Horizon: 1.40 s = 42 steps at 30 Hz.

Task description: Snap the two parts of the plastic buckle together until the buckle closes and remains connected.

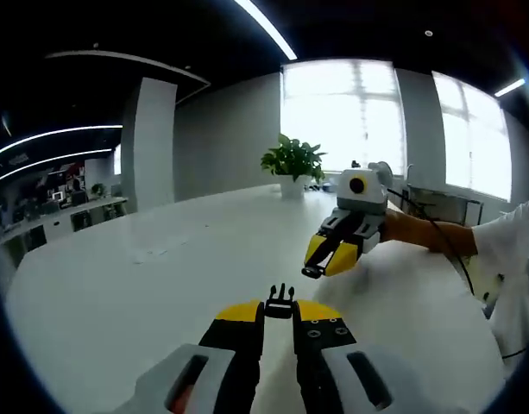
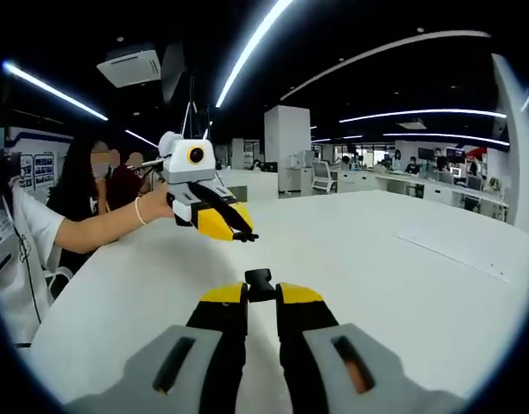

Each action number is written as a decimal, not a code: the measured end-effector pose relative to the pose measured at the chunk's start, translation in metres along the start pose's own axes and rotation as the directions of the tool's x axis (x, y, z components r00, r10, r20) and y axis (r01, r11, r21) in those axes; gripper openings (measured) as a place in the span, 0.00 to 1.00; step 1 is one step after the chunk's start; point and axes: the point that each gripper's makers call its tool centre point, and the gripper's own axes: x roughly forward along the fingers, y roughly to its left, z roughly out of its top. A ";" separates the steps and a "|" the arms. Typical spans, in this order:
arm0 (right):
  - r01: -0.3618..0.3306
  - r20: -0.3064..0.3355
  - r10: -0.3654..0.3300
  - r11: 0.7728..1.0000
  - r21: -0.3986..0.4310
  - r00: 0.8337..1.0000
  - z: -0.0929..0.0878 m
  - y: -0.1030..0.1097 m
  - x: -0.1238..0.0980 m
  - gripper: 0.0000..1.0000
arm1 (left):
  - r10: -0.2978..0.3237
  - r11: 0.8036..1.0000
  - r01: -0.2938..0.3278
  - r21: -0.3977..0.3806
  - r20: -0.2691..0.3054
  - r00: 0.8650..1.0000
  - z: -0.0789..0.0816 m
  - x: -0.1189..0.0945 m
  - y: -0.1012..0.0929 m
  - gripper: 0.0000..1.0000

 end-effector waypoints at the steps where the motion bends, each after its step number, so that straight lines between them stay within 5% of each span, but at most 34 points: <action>1: -0.003 -0.002 0.003 1.000 0.000 1.000 -0.001 0.002 0.001 0.13 | -0.009 1.000 0.009 0.005 -0.003 1.000 -0.003 0.001 -0.004 0.12; 19: -0.123 -0.055 0.119 0.989 -0.080 0.991 -0.014 0.049 -0.004 0.13 | -0.086 0.994 0.091 0.056 -0.077 0.993 -0.024 0.005 -0.036 0.12; 42: -0.174 -0.127 0.163 0.981 -0.083 0.978 -0.034 0.055 -0.004 0.13 | -0.184 0.980 0.192 0.046 -0.138 0.973 -0.044 0.007 -0.059 0.12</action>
